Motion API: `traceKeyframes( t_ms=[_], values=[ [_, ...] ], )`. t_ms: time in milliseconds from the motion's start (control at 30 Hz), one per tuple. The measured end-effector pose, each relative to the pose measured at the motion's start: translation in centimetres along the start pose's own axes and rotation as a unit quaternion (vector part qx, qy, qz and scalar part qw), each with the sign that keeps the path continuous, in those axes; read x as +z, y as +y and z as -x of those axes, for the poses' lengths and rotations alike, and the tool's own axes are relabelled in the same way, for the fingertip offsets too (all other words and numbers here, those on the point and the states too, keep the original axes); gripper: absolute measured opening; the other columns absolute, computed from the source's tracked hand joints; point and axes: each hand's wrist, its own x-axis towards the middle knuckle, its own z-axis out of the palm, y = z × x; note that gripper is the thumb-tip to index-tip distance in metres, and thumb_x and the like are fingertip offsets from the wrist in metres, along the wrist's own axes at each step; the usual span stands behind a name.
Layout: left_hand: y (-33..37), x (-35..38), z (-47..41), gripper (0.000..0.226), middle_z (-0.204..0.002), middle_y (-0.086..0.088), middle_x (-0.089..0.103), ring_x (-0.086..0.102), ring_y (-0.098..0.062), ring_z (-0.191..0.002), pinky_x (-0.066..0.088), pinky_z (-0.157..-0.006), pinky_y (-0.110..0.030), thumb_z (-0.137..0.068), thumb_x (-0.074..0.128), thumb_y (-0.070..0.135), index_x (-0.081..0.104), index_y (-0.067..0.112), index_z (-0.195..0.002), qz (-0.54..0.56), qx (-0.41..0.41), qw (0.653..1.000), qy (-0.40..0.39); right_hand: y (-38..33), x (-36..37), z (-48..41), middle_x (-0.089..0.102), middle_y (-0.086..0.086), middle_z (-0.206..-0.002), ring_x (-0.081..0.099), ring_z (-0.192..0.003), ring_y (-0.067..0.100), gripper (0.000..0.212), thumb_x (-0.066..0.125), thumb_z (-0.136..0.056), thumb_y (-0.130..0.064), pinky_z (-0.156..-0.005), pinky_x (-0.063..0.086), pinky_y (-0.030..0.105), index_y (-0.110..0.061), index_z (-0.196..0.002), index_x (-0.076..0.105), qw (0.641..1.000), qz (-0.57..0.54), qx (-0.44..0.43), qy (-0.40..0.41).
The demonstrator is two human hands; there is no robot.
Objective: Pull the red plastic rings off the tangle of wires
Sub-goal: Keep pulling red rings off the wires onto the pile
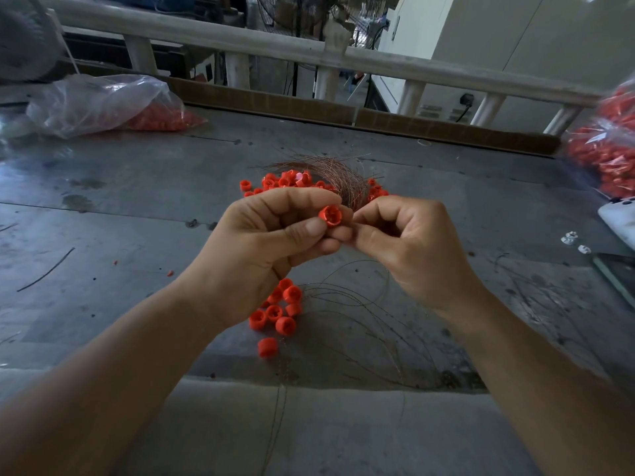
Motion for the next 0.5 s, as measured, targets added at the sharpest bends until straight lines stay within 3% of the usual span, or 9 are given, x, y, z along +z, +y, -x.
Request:
traceKeyframes(
  t_ms=[100,233,367,500],
  values=[
    [0.1,0.1,0.0,0.025,-0.078,-0.009,0.072,0.069,-0.014,-0.072,0.054,-0.064,-0.017,-0.069,0.052,-0.001,0.074,0.007,-0.078,0.024,-0.013,1.000,0.010,0.0,-0.6,-0.3,0.061,0.008,-0.056,0.052,-0.053,0.028,0.010,0.064,-0.078,-0.021,-0.048,0.042,0.035,-0.025,-0.069,0.067,1.000,0.011,0.004,-0.013],
    [0.2,0.2,-0.1,0.025,-0.077,-0.008,0.072,0.069,-0.013,-0.071,0.054,-0.064,-0.017,-0.069,0.052,-0.001,0.075,0.008,-0.076,0.025,-0.022,0.999,0.022,1.9,-2.6,-1.5,0.066,0.013,-0.068,0.061,-0.065,0.030,0.013,0.061,-0.086,-0.026,-0.065,0.051,0.036,-0.025,-0.074,0.067,0.993,0.069,0.047,0.081],
    [0.2,0.2,0.0,0.025,-0.078,-0.008,0.072,0.070,-0.013,-0.072,0.054,-0.063,-0.016,-0.068,0.053,-0.001,0.075,0.008,-0.077,0.030,-0.029,0.999,0.020,4.4,-3.5,-2.2,0.061,-0.013,-0.067,0.054,-0.061,-0.001,0.007,0.064,-0.084,-0.020,-0.061,0.044,0.016,-0.017,-0.083,0.070,0.973,0.194,0.095,0.077],
    [0.3,0.2,0.1,0.025,-0.077,-0.008,0.072,0.070,-0.014,-0.073,0.054,-0.063,-0.016,-0.067,0.054,0.000,0.075,0.009,-0.077,0.029,-0.028,0.999,0.022,6.1,-3.0,-2.3,0.059,-0.009,-0.077,0.047,-0.064,-0.004,0.012,0.064,-0.082,-0.013,-0.061,0.034,0.011,-0.014,-0.092,0.071,0.953,0.282,0.107,0.004]
  ],
)
